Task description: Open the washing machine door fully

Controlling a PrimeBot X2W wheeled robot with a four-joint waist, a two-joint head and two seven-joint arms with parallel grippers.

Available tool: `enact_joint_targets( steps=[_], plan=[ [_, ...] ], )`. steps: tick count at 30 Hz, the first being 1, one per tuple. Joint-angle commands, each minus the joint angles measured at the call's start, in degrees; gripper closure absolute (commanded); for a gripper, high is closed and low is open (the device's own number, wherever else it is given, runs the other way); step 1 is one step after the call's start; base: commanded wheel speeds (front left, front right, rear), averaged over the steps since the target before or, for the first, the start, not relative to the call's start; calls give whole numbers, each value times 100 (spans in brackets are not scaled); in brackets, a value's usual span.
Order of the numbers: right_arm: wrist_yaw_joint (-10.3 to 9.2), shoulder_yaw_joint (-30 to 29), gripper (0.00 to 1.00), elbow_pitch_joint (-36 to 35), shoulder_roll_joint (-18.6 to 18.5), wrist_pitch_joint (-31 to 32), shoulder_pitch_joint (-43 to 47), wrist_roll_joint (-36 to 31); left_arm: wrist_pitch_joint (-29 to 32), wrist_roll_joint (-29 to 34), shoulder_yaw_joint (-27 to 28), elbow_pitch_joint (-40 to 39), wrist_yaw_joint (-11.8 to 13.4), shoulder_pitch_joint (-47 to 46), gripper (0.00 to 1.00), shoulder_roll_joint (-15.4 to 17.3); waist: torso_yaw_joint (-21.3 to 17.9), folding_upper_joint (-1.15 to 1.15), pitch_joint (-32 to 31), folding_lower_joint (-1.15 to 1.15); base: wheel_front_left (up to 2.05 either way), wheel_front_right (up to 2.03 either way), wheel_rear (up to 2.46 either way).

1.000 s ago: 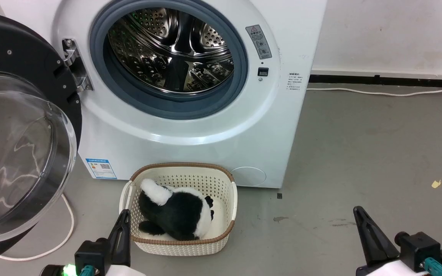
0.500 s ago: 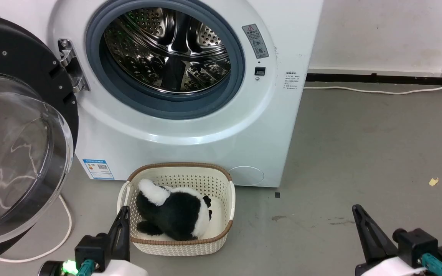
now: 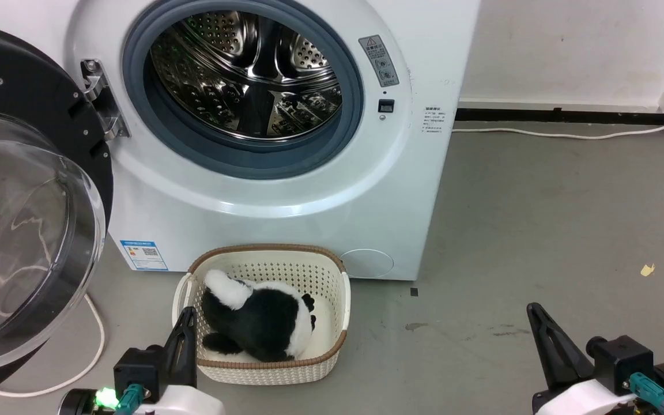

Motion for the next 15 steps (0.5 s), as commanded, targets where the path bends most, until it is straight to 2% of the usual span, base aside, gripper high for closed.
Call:
enact_joint_targets(
  steps=[1, 15],
  plan=[
    [3, 11, 100, -41, 7, 25, -117, -25, 44, 55, 19, -33, 10, -129, 100, 0, -5, 0, 1, 0, 0, 0, 0],
    [4, 25, 100, -84, 8, 190, -190, -77, 208, 96, 52, -71, 12, -209, 100, -17, -57, 0, 15, 0, 0, 0, 0]
  ],
)
